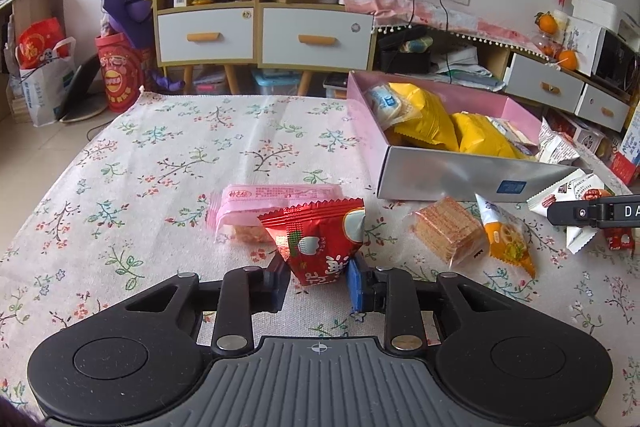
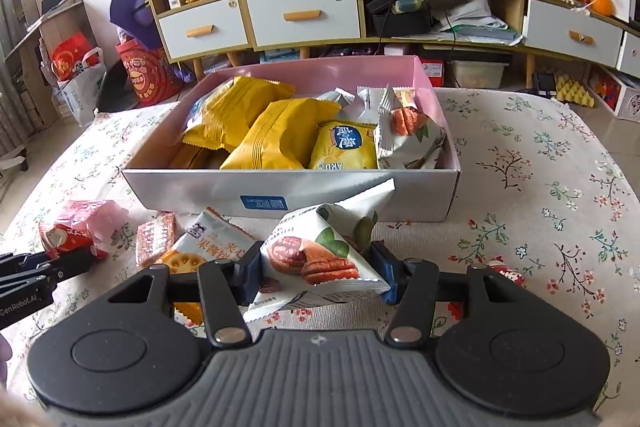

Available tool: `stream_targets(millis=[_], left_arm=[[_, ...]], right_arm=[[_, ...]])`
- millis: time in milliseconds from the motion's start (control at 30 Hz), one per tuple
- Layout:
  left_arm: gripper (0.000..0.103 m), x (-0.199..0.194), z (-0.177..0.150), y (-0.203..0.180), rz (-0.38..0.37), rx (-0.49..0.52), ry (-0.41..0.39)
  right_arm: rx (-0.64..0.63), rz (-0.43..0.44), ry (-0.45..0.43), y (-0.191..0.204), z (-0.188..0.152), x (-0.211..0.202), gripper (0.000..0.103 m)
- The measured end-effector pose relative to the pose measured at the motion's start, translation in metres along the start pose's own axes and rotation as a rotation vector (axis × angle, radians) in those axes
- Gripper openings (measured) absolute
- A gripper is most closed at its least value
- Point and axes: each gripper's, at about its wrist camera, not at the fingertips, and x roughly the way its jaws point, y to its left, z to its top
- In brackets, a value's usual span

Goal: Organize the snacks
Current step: 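Lift both held snacks and carry them over the pink box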

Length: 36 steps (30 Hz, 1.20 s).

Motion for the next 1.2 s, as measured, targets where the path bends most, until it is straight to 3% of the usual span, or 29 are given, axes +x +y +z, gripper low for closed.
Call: stream_targets(millis=[667,1200], left_arm=[[0.027,-0.022,0.014,-0.009,-0.116,0.009,-0.009],[0.027,-0.019,0.060,-0.048,-0.205,-0.009,-0.054]], right_arm=[[0.009,0.032,-0.013,0.000,0.007,-0.025,0.050],[0.068,0.048,-0.058,-0.001,0.025,-0.033,0.051]])
